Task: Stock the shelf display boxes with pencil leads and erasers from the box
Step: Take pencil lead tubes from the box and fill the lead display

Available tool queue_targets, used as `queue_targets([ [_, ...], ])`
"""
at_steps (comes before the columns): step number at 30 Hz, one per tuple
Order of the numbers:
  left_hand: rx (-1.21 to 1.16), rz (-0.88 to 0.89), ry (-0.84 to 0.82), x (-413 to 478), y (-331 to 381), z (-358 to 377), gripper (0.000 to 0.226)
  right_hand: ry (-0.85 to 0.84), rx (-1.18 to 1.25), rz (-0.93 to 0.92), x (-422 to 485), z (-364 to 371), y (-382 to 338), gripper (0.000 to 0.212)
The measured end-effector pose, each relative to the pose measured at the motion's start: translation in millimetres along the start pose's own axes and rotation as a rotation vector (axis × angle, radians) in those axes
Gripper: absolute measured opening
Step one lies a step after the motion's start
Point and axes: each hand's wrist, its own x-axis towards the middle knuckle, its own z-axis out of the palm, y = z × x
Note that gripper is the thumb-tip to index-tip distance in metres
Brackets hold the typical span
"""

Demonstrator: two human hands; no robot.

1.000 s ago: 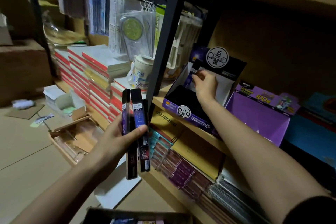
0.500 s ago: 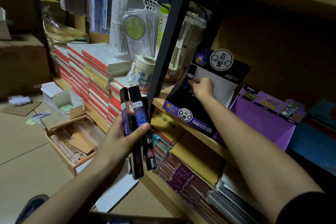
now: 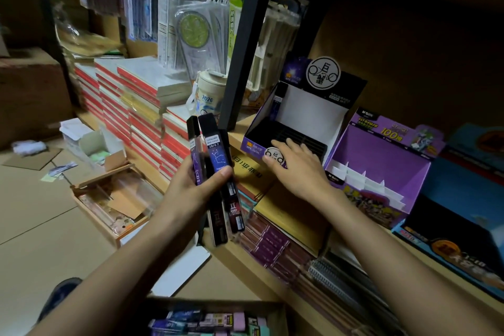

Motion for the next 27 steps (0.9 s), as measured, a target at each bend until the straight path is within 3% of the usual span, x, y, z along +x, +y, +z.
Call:
queue_targets([
  [3, -0.005, -0.009, -0.008, -1.7, -0.9, 1.9, 0.047, -0.019, 0.018, 0.009, -7.9, -4.2, -3.1, 0.062],
  [6, 0.002, -0.029, -0.010, -2.7, -1.6, 2.1, 0.047, 0.183, 0.073, -0.092, -30.8, -10.6, -13.8, 0.056],
  [8, -0.016, -0.041, -0.018, -2.7, -1.1, 1.5, 0.046, 0.248, 0.291, -0.186, -53.0, -15.2, -29.8, 0.041],
  [10, -0.051, -0.052, -0.025, -2.8, -0.1, 1.9, 0.045, -0.005, 0.669, -0.154, -74.4, -18.2, -51.7, 0.028],
  [12, -0.069, -0.048, -0.009, -3.7, 1.5, 2.4, 0.047, -0.297, 1.024, -0.002, -87.0, -15.9, -65.8, 0.026],
  [15, -0.098, -0.043, 0.019, -4.2, 3.4, 2.0, 0.048, -0.444, 1.192, 0.135, -94.1, -14.5, -70.0, 0.035],
  [19, -0.131, -0.053, 0.015, -3.3, 7.1, 3.0, 0.053, -0.354, 1.184, 0.104, -93.9, -18.6, -64.7, 0.032],
  [27, -0.141, -0.158, 0.008, -3.3, 4.8, 8.1, 0.050, -0.253, 0.836, -0.047, -94.7, -20.6, -59.9, 0.029],
])
